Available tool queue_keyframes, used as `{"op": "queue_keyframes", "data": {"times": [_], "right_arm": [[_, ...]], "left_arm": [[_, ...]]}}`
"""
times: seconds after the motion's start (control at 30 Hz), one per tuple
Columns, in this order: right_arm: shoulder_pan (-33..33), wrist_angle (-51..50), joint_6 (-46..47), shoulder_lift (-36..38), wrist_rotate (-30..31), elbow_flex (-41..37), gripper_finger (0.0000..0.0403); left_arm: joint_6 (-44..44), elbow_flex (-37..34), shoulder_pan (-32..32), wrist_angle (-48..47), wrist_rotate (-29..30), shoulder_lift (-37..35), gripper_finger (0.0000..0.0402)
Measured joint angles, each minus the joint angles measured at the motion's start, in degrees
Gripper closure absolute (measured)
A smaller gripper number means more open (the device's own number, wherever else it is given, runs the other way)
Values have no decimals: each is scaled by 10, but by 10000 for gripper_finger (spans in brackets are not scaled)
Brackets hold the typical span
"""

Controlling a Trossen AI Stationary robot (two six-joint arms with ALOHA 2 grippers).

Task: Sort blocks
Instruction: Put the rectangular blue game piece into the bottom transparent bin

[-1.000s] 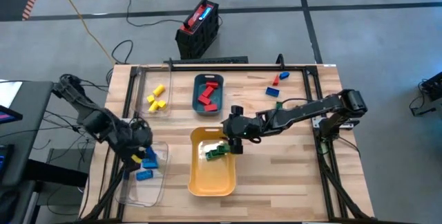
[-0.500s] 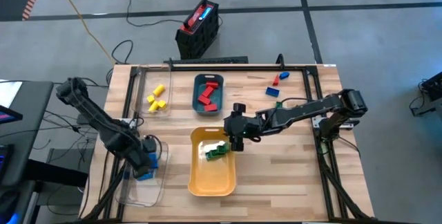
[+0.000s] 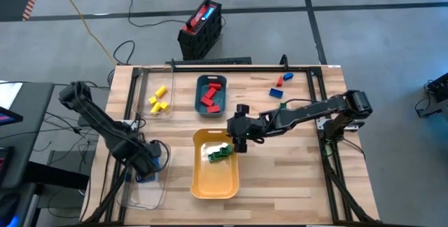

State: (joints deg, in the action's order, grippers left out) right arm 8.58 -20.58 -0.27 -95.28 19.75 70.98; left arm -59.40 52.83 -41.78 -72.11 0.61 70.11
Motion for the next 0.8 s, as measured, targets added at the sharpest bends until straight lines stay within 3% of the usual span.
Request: {"op": "queue_keyframes", "data": {"times": [0.13, 0.57, 0.67, 0.8], "right_arm": [[-1, -5, -2, 13, 0, 0, 127], [-5, -41, -2, 40, 6, 0, 127], [-14, -43, -5, 40, 14, 0, 127], [-22, -43, -13, 43, 15, 0, 127]], "left_arm": [[8, 48, 0, -16, 55, 0, 137], [54, 57, 8, -26, 77, 0, 136], [91, 57, 21, -10, 130, 0, 136], [158, 57, 42, 8, 247, 0, 136]]}}
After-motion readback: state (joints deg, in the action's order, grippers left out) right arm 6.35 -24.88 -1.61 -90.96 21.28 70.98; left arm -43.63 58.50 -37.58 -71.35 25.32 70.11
